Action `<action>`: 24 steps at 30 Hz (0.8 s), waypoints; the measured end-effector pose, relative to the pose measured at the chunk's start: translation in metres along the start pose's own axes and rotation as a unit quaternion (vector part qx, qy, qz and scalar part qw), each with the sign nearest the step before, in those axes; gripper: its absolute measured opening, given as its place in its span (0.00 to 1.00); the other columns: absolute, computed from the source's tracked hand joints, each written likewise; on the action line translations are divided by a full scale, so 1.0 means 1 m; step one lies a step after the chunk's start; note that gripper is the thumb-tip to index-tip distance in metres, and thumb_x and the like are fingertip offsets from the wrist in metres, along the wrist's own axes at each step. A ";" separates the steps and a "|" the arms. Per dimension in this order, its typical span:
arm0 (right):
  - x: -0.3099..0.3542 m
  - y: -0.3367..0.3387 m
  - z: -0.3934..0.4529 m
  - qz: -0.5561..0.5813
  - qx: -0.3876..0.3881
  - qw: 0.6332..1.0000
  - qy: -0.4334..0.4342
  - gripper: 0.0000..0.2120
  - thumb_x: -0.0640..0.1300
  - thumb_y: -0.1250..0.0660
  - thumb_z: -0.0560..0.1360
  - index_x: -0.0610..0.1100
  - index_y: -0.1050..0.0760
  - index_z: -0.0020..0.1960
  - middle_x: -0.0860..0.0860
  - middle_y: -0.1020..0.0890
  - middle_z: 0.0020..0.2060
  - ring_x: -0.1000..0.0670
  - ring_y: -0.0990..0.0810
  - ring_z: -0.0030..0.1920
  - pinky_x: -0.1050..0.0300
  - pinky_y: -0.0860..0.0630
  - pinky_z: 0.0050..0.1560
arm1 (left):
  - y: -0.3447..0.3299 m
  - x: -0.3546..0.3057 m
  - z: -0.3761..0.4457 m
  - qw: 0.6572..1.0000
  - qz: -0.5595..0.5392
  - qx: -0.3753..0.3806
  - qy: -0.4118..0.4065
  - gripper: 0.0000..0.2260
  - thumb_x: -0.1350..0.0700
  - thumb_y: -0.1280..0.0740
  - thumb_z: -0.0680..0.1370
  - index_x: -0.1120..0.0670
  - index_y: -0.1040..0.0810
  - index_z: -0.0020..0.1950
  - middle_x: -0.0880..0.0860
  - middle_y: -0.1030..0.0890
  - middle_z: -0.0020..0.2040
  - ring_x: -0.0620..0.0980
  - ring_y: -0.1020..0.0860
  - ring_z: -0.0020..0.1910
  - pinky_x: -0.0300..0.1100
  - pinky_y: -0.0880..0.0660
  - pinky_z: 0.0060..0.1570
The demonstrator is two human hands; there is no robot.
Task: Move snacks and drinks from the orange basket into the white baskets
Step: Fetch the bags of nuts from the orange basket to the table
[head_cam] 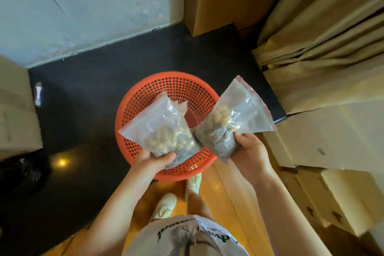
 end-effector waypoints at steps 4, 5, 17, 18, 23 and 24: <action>-0.026 -0.001 -0.059 0.125 -0.032 0.991 -0.024 0.15 0.39 0.42 0.66 0.36 0.20 0.47 0.42 0.17 0.41 0.44 0.19 0.43 0.50 0.26 0.47 | 0.001 -0.014 -0.039 0.997 0.010 0.081 0.010 0.16 0.61 0.30 0.63 0.46 0.16 0.47 0.46 0.14 0.47 0.44 0.17 0.48 0.38 0.20 0.43; -0.034 -0.001 -0.072 0.140 -0.050 0.988 -0.028 0.15 0.38 0.42 0.67 0.36 0.21 0.49 0.40 0.18 0.44 0.42 0.20 0.45 0.48 0.26 0.49 | 0.001 -0.016 -0.047 0.995 0.010 0.100 0.010 0.16 0.61 0.30 0.64 0.44 0.15 0.46 0.46 0.14 0.47 0.44 0.17 0.48 0.36 0.20 0.42; -0.088 0.035 -0.231 0.332 -0.135 0.930 0.084 0.18 0.43 0.37 0.60 0.38 0.20 0.47 0.38 0.20 0.49 0.40 0.20 0.48 0.45 0.23 0.50 | -0.053 -0.005 -0.120 0.972 0.080 0.221 0.004 0.20 0.59 0.29 0.65 0.51 0.21 0.56 0.51 0.16 0.52 0.50 0.17 0.51 0.39 0.19 0.42; -0.091 0.043 -0.246 0.342 -0.141 0.923 0.110 0.17 0.44 0.33 0.57 0.39 0.19 0.43 0.40 0.19 0.45 0.42 0.18 0.45 0.48 0.21 0.46 | -0.065 -0.002 -0.126 0.966 0.093 0.241 0.004 0.18 0.58 0.30 0.65 0.51 0.20 0.55 0.51 0.16 0.51 0.50 0.17 0.50 0.39 0.19 0.42; -0.108 0.084 -0.337 0.356 -0.206 0.883 0.227 0.16 0.54 0.28 0.63 0.47 0.17 0.46 0.49 0.15 0.42 0.50 0.16 0.42 0.59 0.20 0.39 | -0.140 0.026 -0.171 0.919 0.189 0.345 -0.002 0.33 0.40 0.20 0.53 0.53 0.21 0.54 0.48 0.14 0.47 0.47 0.16 0.47 0.38 0.20 0.42; -0.120 0.099 -0.358 0.352 -0.256 0.868 0.238 0.12 0.55 0.33 0.69 0.49 0.17 0.45 0.53 0.14 0.39 0.53 0.16 0.41 0.62 0.21 0.36 | -0.155 0.036 -0.182 0.908 0.216 0.359 -0.008 0.38 0.37 0.21 0.50 0.54 0.21 0.55 0.49 0.15 0.47 0.48 0.17 0.47 0.38 0.20 0.43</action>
Point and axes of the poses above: each hand's wrist, its own z-axis towards the middle knuckle, its own y-axis out of the back of the hand, x = y × z, the point moved 9 cm from there along z, towards the middle knuckle
